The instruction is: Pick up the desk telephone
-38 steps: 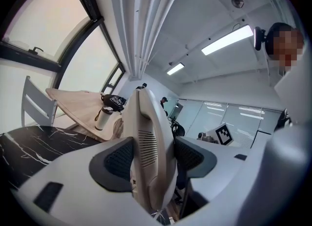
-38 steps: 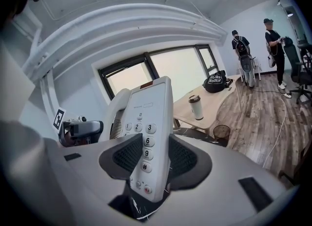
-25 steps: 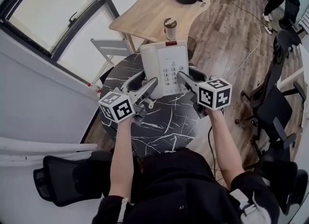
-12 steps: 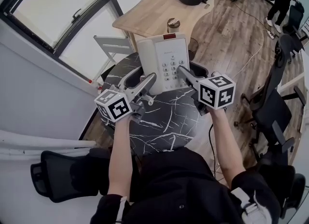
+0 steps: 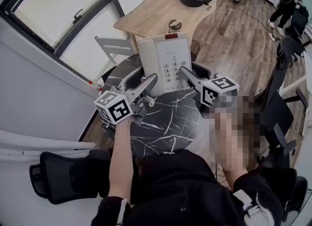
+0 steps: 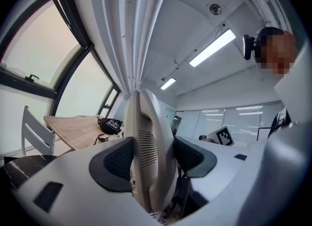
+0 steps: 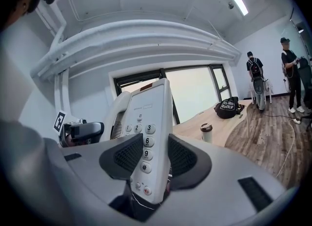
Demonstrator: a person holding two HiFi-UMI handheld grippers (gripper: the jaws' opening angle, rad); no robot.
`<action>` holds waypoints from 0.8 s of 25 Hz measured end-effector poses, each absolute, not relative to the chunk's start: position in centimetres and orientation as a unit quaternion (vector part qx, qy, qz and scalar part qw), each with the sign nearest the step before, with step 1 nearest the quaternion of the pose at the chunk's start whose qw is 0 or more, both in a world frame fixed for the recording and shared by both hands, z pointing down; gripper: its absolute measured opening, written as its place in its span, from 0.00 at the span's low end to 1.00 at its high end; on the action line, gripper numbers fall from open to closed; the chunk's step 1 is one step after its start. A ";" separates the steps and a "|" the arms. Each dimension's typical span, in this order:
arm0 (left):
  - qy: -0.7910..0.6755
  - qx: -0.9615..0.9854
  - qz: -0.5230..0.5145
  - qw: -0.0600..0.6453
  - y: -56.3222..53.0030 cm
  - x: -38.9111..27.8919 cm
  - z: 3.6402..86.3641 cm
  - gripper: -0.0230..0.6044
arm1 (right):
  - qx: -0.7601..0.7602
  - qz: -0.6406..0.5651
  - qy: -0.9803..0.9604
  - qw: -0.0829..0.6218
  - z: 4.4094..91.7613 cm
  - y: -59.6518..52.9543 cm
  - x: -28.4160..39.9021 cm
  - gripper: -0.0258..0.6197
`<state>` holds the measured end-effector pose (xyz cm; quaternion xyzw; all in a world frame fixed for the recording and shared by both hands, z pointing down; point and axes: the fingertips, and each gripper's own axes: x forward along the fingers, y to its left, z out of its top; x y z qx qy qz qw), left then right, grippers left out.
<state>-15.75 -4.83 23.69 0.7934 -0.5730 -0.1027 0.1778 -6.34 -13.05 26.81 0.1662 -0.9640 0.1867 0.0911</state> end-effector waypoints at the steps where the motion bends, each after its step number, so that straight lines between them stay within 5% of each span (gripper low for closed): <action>1: -0.573 0.794 -0.102 0.177 -4.8 -15.8 23.7 0.48 | 0.167 0.187 -0.964 0.091 26.9 -13.0 -6.3 0.32; 20: -0.568 0.795 -0.105 0.188 -5.1 -15.7 24.5 0.49 | 0.179 0.193 -0.960 0.092 27.6 -13.1 -6.0 0.31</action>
